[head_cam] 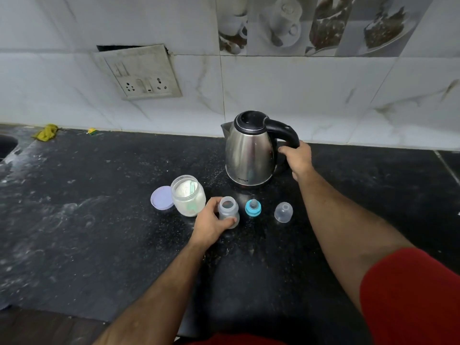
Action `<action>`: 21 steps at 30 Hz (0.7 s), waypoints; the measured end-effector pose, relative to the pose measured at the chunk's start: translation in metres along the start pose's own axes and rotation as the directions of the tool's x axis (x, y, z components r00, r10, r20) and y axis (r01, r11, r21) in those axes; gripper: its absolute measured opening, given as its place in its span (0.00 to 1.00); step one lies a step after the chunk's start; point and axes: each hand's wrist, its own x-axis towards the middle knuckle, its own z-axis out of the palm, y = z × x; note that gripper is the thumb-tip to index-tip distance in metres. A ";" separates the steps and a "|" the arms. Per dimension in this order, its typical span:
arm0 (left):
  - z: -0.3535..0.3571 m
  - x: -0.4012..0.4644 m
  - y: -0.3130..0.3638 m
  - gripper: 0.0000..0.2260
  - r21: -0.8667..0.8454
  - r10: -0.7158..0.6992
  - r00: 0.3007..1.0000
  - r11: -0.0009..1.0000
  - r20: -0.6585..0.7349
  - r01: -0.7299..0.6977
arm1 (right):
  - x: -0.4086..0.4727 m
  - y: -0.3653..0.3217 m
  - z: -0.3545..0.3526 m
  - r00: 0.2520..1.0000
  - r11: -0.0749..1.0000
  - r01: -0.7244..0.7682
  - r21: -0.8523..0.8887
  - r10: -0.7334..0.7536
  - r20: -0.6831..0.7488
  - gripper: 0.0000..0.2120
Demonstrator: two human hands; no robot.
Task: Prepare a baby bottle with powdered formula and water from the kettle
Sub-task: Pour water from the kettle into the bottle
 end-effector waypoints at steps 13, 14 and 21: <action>-0.001 -0.002 0.000 0.22 0.001 -0.010 1.000 1.000 0.006 0.010 | -0.001 0.007 0.007 0.998 0.998 0.003 0.069 0.002 -0.063 0.10; -0.001 -0.002 0.000 0.22 0.001 -0.013 1.000 1.000 0.009 0.013 | -0.002 0.006 0.008 0.998 0.996 -0.006 0.089 0.012 -0.064 0.11; -0.002 -0.001 0.000 0.21 0.019 -0.019 1.000 1.000 0.022 0.019 | -0.007 -0.006 0.016 0.991 0.977 -0.041 0.209 0.067 -0.116 0.12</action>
